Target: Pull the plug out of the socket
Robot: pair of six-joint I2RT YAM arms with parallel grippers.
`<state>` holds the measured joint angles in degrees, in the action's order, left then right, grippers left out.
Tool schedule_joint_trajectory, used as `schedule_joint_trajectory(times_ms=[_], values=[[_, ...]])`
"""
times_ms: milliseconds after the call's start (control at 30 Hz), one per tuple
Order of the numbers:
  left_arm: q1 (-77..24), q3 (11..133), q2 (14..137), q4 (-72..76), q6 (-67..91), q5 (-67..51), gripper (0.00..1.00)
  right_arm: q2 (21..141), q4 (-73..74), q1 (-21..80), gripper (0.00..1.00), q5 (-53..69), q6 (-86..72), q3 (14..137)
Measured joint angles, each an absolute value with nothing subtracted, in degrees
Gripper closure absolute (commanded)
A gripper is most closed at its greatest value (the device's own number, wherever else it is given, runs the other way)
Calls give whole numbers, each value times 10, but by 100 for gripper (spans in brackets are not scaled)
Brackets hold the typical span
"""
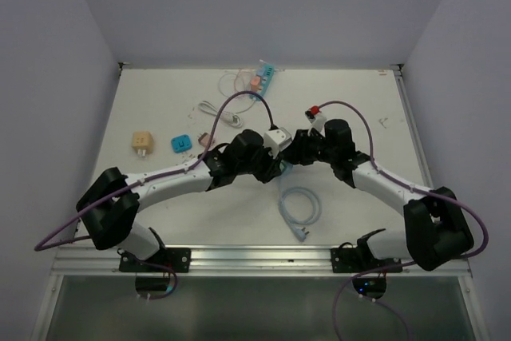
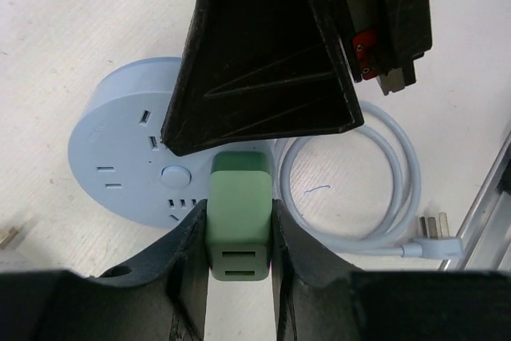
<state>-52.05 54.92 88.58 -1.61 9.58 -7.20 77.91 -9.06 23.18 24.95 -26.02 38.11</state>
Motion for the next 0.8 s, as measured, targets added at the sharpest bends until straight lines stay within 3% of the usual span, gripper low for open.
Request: schedule_joint_trajectory(times_ms=[233, 533, 800], values=[[-521, 554, 798, -87, 83, -66, 100, 722, -109, 250, 100, 256, -271, 381], [-523, 615, 652, -204, 78, -74, 100, 730, -62, 217, 100, 142, -237, 366], [-516, 626, 690, -265, 110, 109, 100, 686, -81, 218, 100, 147, -233, 349]])
